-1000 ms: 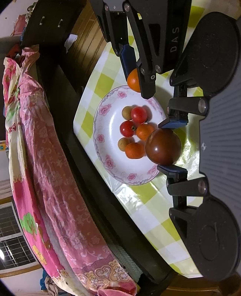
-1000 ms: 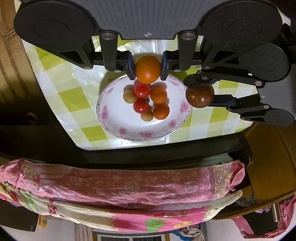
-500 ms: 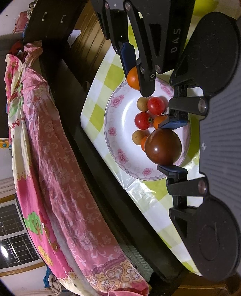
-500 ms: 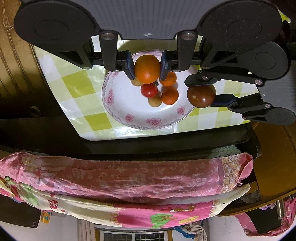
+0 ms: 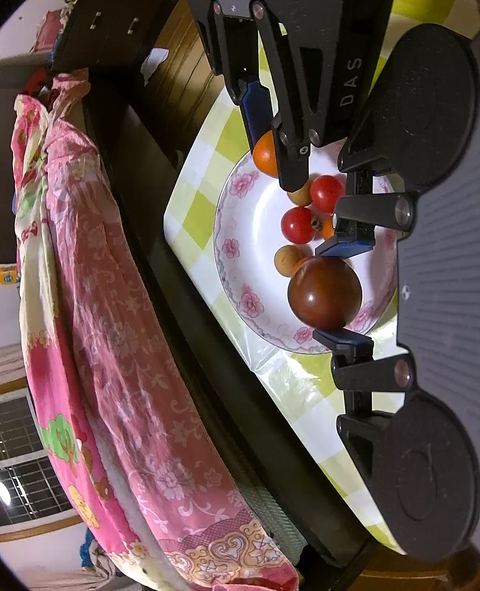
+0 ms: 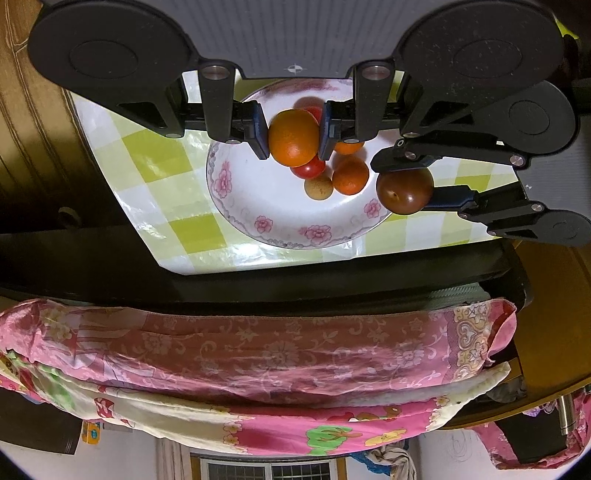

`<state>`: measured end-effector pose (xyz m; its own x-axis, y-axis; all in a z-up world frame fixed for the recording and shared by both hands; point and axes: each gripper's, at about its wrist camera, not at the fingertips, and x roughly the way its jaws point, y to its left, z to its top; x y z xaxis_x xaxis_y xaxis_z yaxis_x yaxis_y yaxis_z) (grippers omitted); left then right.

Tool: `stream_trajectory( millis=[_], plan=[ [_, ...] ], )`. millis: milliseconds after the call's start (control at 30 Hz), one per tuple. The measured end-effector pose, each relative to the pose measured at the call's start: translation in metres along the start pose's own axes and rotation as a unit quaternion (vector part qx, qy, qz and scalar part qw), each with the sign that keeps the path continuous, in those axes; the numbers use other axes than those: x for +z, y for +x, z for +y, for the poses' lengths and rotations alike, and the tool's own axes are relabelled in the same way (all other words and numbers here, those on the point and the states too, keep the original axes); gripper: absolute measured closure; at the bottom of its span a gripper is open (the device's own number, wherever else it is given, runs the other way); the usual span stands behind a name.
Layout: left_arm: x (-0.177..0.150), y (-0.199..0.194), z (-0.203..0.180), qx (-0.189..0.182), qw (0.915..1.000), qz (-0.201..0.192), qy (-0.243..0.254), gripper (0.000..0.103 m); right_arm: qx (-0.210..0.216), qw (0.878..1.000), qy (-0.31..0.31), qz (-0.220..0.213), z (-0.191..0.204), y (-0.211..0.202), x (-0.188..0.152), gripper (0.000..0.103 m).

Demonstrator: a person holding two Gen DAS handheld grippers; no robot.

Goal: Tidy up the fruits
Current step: 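Lower the dark tomato and tangerine into the plate beside the other fruits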

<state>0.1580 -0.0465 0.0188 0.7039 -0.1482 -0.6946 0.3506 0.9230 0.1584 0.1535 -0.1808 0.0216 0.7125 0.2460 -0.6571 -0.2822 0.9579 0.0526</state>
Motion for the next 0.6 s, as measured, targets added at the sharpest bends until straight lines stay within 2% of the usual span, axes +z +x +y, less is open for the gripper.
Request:
stream_trajectory(
  millis=[367,433,533,600],
  plan=[
    [0.002,0.020,0.000,-0.004,0.9999,0.009,0.000,0.057,-0.006,1.000,-0.013,0.002,-0.006,0.020,0.007,0.076],
    [0.002,0.023,-0.002,-0.014,0.9998,0.011,0.001,0.057,-0.005,1.000,-0.015,0.004,-0.007,0.024,0.008,0.076],
    [0.003,0.023,-0.011,-0.010,0.9997,0.001,0.022,0.057,0.005,1.000,-0.017,0.003,-0.006,0.028,0.011,0.076],
    [0.004,0.025,-0.011,-0.012,0.9997,0.001,0.019,0.056,0.005,1.000,-0.024,0.000,-0.003,0.029,0.013,0.076]
  ],
)
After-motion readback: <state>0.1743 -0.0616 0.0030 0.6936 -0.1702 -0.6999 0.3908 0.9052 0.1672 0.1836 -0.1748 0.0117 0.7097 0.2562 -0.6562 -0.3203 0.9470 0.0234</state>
